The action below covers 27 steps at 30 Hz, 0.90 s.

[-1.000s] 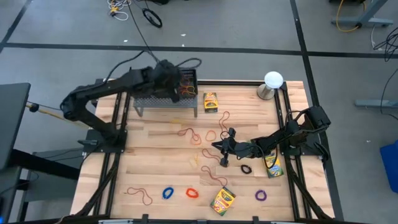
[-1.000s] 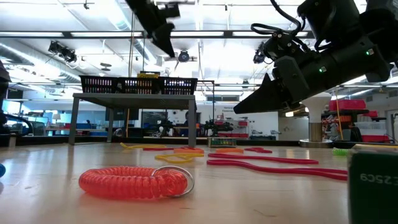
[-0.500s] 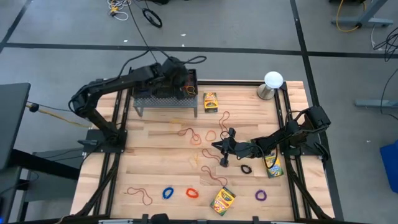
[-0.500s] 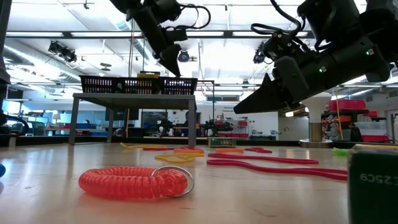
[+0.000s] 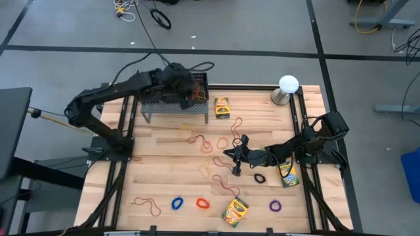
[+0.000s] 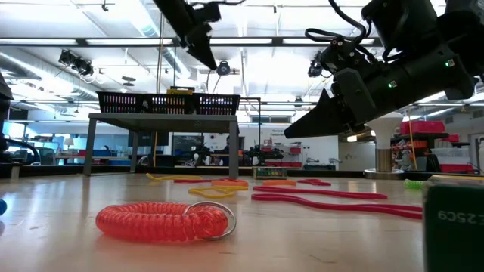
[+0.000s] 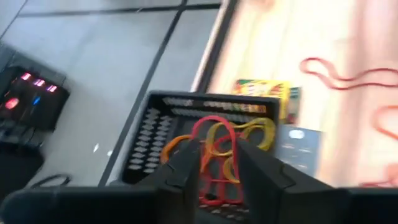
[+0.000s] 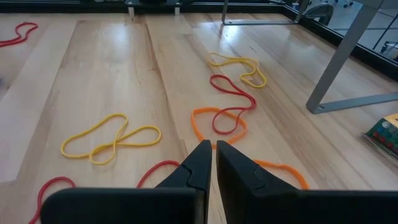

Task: Pick & Place Office Desk Supplies
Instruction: Put the red rubber band into the right black bin

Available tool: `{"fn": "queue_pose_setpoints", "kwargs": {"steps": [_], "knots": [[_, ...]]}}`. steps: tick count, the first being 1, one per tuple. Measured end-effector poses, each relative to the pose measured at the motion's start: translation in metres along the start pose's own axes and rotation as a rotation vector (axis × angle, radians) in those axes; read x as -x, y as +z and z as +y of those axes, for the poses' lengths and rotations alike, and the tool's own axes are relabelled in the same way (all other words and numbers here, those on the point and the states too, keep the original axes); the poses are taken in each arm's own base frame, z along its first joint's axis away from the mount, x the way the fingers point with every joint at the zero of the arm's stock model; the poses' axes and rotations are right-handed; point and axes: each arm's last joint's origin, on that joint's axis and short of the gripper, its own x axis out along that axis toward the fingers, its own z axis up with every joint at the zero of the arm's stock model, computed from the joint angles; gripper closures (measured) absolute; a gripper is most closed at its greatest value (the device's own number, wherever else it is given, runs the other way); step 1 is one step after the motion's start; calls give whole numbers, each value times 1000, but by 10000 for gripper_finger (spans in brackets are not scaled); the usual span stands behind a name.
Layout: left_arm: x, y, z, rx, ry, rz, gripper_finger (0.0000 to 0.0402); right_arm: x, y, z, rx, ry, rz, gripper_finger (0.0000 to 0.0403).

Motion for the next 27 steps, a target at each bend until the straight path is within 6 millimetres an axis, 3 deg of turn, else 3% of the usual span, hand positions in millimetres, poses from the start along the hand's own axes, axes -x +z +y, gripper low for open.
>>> {"fn": "queue_pose_setpoints", "kwargs": {"steps": [5,13,17,22,27], "knots": [[-17,-14,-4,-15,32,43,332,0,0,0,0,0,0,368],[-35,-21,26,58,152,49,373,0,0,0,0,0,0,368],[-31,-18,27,-29,216,82,345,0,0,0,0,0,0,368],[-42,-14,6,-223,255,155,285,0,0,0,0,0,0,368],[-54,-8,-12,-425,406,247,225,0,0,0,0,0,0,368]]}}
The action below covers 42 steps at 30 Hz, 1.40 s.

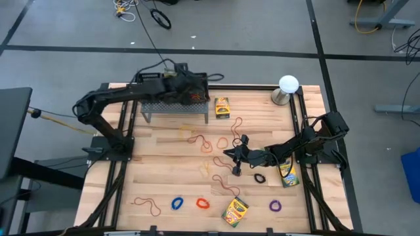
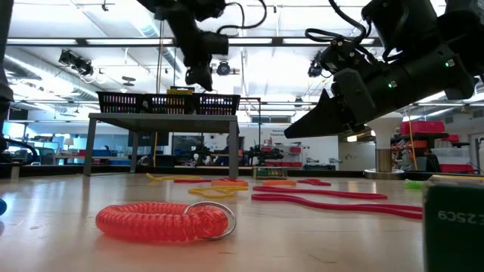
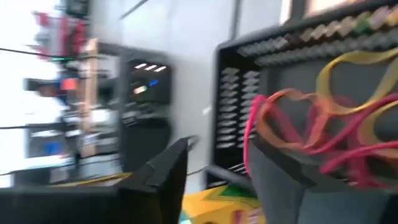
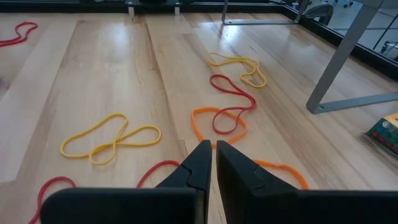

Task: Pick & Place Office Desk Supplies
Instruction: Put the red rubber band into the right black bin, then put the yellow crayon box into the middle black bin

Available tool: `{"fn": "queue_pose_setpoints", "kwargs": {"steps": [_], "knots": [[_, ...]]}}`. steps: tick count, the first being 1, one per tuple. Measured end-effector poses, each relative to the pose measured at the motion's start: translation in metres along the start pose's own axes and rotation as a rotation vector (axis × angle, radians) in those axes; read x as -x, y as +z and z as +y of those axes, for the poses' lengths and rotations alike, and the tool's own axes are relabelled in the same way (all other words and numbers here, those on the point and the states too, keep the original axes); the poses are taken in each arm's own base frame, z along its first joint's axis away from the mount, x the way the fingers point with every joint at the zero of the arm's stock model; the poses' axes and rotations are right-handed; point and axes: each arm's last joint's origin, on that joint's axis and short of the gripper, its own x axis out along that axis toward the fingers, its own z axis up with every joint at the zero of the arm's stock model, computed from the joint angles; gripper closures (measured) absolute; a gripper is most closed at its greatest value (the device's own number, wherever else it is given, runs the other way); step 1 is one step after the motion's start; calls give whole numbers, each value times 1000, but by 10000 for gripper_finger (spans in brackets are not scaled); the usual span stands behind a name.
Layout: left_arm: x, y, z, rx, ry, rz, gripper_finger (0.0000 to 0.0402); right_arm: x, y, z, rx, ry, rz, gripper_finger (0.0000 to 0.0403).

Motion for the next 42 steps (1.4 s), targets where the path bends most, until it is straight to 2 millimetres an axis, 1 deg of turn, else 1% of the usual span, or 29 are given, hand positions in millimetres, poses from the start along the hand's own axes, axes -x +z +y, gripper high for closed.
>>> {"fn": "queue_pose_setpoints", "kwargs": {"steps": [5,9,13,15,18,20,26,28,33,37,40,42], "knots": [[3,12,-2,-129,149,52,181,0,0,0,0,0,0,368],[9,19,-2,-157,177,15,166,0,0,0,0,0,0,368],[14,22,-5,-126,138,-41,168,0,0,0,0,0,0,368],[14,18,-5,-89,56,-67,172,0,0,0,0,0,0,368],[11,12,5,46,-126,-103,178,0,0,0,0,0,0,368],[6,5,16,162,-244,-109,181,0,0,0,0,0,0,368],[-9,-14,52,617,-648,-195,189,0,0,0,0,0,0,368],[-17,-22,60,753,-733,-198,190,0,0,0,0,0,0,368],[-34,-43,76,962,-757,-134,190,0,0,0,0,0,0,368],[-41,-49,87,1074,-777,-171,190,0,0,0,0,0,0,368],[-41,-45,91,1110,-755,-215,190,0,0,0,0,0,0,368],[-38,-43,91,1048,-738,-250,194,0,0,0,0,0,-1,368]]}}
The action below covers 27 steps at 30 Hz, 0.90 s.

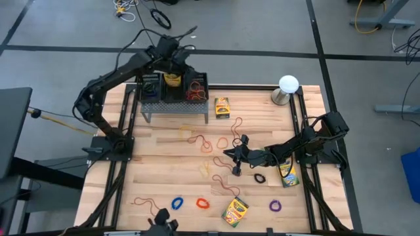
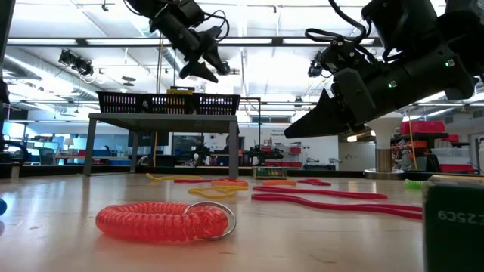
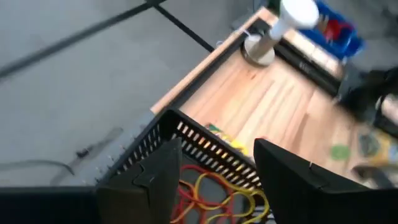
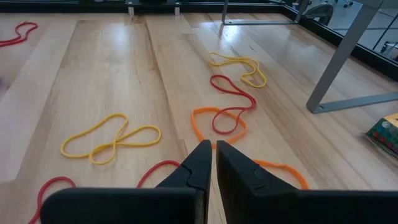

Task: Pick & Place Office Desk Supplies
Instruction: Put the yellow crayon box into the middle black bin

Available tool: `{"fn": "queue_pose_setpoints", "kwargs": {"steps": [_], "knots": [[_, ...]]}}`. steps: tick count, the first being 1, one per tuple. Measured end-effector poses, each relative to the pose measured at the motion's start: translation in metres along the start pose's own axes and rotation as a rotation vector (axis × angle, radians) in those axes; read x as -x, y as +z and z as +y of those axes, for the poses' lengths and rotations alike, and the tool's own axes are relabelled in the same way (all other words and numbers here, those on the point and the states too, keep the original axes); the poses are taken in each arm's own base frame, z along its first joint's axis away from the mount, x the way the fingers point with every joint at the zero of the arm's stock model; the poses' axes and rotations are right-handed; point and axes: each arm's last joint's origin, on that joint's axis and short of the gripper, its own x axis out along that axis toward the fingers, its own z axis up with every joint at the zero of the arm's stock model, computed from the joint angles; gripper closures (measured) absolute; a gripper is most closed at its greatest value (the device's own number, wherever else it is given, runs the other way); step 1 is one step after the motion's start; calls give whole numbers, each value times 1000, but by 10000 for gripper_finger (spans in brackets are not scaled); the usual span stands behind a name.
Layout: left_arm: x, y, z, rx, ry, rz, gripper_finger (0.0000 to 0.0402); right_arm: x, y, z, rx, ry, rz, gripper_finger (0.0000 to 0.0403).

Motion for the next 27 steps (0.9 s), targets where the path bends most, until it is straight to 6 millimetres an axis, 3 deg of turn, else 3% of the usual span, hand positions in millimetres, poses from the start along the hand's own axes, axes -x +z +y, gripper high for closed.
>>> {"fn": "queue_pose_setpoints", "kwargs": {"steps": [5,10,16,21,27], "knots": [[7,-14,-34,-316,-39,32,240,0,0,0,0,0,0,368],[-5,-60,-60,-467,-126,3,323,0,0,0,0,0,0,368],[-2,-119,-70,-508,-180,-230,392,0,0,0,0,0,0,368],[9,-166,-82,-541,-295,-464,388,0,0,0,0,0,0,368],[14,-212,-84,-516,-343,-554,377,0,1,0,-7,2,-11,368]]}}
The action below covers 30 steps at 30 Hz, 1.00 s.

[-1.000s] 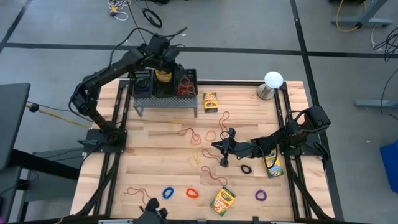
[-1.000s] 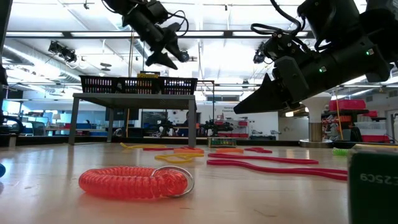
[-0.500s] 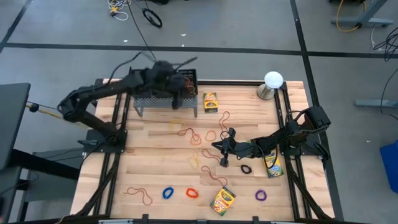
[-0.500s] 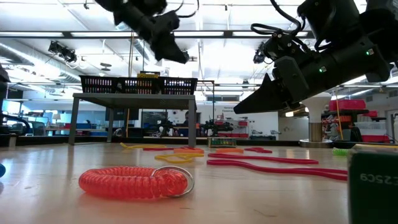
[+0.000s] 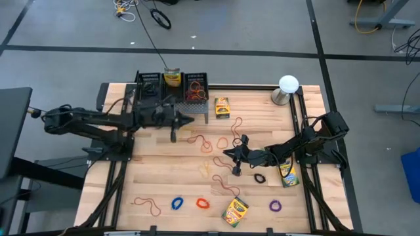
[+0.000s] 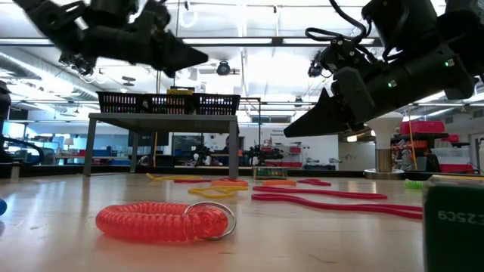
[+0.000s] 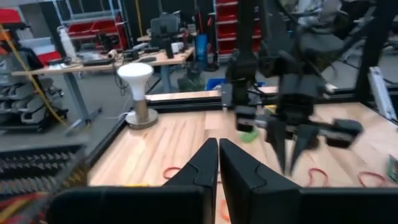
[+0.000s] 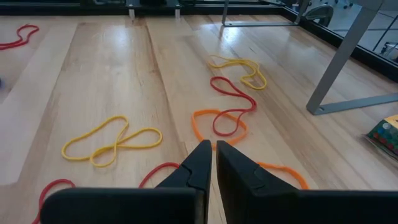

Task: Pick & Place Office Desk Supplies
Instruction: Put the yellow crayon box into the middle black bin

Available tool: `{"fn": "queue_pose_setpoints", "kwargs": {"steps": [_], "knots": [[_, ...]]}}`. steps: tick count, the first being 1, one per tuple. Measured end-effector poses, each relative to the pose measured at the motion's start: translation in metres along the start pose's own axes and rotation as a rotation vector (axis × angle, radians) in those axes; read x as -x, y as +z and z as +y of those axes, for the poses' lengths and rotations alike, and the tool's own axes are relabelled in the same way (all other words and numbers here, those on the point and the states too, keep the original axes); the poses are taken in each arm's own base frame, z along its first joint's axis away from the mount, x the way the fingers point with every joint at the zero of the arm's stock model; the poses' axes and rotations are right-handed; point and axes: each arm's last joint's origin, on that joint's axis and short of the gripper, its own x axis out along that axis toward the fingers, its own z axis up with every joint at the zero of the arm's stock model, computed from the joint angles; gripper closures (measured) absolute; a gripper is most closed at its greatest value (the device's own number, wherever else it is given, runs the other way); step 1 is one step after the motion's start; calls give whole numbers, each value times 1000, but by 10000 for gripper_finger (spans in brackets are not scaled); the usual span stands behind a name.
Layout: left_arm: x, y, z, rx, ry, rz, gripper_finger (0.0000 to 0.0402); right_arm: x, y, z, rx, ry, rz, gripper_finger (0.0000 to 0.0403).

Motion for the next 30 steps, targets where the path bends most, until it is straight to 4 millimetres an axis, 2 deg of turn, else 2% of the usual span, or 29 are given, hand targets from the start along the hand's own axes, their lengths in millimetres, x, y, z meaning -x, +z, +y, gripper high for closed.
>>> {"fn": "queue_pose_setpoints", "kwargs": {"steps": [6,10,15,18,21,26,30], "knots": [[10,-23,-11,0,4,7,381,-1,7,1,-86,51,-35,369],[11,-27,-15,47,-15,33,381,5,25,11,-208,178,66,387],[11,-27,-16,106,-11,43,381,27,46,49,-201,145,296,393],[11,-27,-16,145,-8,41,381,41,59,74,-285,105,406,388],[11,-27,-18,159,-30,46,384,55,63,97,-381,78,475,383],[9,-28,-22,133,-42,57,389,71,55,128,-511,99,582,337],[9,-30,-23,130,-44,63,389,74,45,143,-577,104,653,289]]}}
